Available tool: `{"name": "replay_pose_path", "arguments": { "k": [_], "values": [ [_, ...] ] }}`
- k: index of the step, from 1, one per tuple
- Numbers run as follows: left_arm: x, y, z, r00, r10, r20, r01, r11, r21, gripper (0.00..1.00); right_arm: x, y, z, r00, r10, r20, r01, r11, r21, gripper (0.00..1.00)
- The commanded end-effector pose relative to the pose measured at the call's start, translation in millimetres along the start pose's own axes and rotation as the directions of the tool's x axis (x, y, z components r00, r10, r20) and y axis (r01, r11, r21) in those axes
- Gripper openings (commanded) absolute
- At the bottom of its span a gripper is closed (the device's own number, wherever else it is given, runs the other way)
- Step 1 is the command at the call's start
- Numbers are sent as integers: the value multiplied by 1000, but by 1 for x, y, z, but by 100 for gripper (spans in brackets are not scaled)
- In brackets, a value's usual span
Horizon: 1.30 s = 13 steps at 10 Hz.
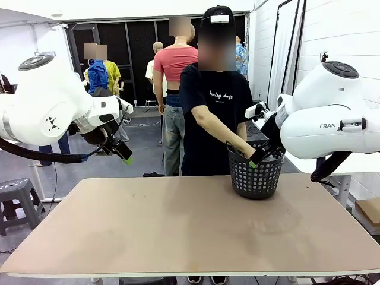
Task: Fold the training pants.
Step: Grab both ends of the Training pants handed by a person.
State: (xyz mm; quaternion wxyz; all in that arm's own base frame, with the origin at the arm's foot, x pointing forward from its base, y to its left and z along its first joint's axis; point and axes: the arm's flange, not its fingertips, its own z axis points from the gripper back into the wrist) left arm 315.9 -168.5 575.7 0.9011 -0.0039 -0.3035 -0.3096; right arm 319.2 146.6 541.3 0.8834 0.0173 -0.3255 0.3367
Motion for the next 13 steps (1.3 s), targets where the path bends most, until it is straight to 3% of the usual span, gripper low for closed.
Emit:
{"name": "replay_pose_path", "arguments": {
  "k": [1, 13],
  "values": [
    [0, 1, 0, 1000, -11, 4, 11, 1000, 1, 100, 0, 0, -2, 1000, -5, 9, 5, 1000, -3, 100],
    [0, 1, 0, 1000, -11, 4, 11, 1000, 1, 100, 0, 0, -2, 1000, -5, 9, 5, 1000, -3, 100]
  ]
}}
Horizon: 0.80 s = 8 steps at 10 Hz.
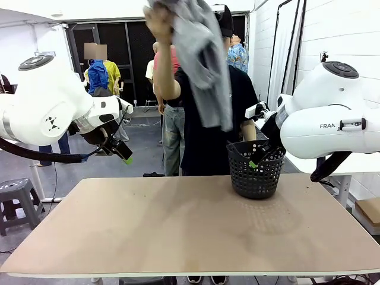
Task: Fold the training pants.
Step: Grab both ends of the Training pants handed by a person.
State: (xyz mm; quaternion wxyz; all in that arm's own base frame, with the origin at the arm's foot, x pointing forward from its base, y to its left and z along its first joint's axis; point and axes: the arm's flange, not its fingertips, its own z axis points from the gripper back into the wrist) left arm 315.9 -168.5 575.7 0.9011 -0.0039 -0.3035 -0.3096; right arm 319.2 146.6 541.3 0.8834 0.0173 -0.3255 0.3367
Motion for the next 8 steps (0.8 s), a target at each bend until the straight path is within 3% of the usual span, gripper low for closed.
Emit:
{"name": "replay_pose_path", "arguments": {
  "k": [1, 8],
  "values": [
    [0, 1, 0, 1000, -11, 4, 11, 1000, 1, 100, 0, 0, -2, 1000, -5, 9, 5, 1000, -3, 100],
    [0, 1, 0, 1000, -11, 4, 11, 1000, 1, 100, 0, 0, -2, 1000, -5, 9, 5, 1000, -3, 100]
  ]
}}
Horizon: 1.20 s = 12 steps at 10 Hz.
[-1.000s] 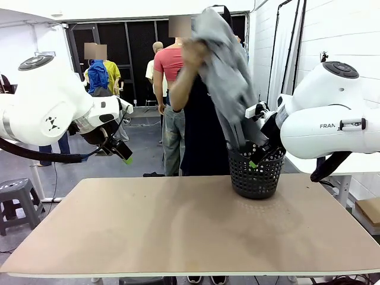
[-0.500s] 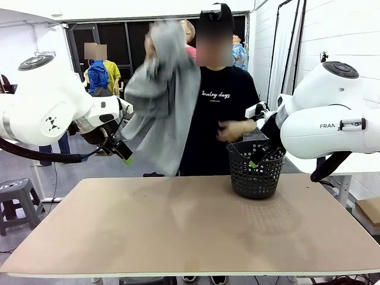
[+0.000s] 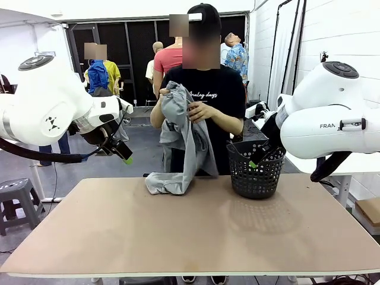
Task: Fold the training pants.
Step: Grab both ends of the Training pants handed by a person.
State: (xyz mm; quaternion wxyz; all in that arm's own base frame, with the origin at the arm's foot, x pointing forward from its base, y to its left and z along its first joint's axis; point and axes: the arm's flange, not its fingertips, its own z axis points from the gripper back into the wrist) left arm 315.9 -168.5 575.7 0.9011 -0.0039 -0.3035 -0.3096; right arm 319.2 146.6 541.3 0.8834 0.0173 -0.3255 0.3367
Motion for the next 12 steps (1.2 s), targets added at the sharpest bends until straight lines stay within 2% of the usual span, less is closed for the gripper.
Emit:
{"name": "replay_pose_path", "arguments": {
  "k": [1, 12],
  "values": [
    [0, 1, 0, 1000, -11, 4, 11, 1000, 1, 100, 0, 0, -2, 1000, -5, 9, 5, 1000, -3, 100],
    [0, 1, 0, 1000, -11, 4, 11, 1000, 1, 100, 0, 0, -2, 1000, -5, 9, 5, 1000, -3, 100]
  ]
}}
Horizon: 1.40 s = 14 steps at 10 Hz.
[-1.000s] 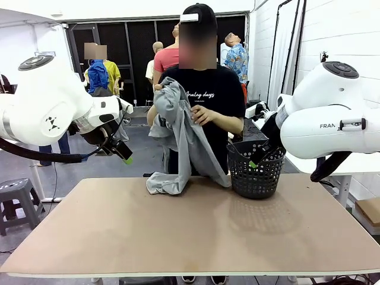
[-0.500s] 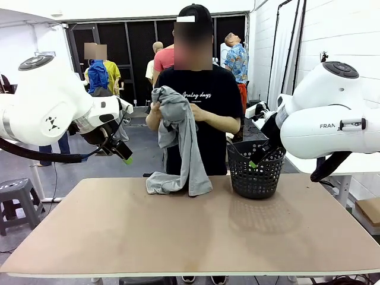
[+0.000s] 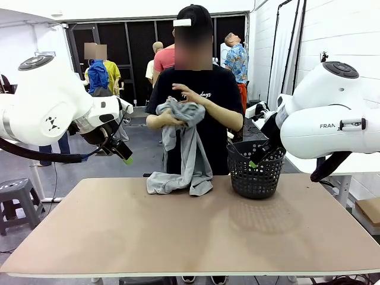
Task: Fold the training pants.
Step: Grab both ends of the Training pants handed by a person.
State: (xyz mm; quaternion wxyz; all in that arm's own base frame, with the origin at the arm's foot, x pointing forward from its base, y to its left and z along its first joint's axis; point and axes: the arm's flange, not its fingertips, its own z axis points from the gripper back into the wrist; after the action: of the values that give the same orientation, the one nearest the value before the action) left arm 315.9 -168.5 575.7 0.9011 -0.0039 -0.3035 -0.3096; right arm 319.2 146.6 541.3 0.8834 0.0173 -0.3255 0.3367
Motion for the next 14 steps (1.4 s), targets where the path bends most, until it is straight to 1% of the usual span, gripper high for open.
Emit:
{"name": "replay_pose_path", "arguments": {
  "k": [1, 14],
  "values": [
    [0, 1, 0, 1000, -11, 4, 11, 1000, 1, 100, 0, 0, -2, 1000, -5, 9, 5, 1000, -3, 100],
    [0, 1, 0, 1000, -11, 4, 11, 1000, 1, 100, 0, 0, -2, 1000, -5, 9, 5, 1000, -3, 100]
  ]
}}
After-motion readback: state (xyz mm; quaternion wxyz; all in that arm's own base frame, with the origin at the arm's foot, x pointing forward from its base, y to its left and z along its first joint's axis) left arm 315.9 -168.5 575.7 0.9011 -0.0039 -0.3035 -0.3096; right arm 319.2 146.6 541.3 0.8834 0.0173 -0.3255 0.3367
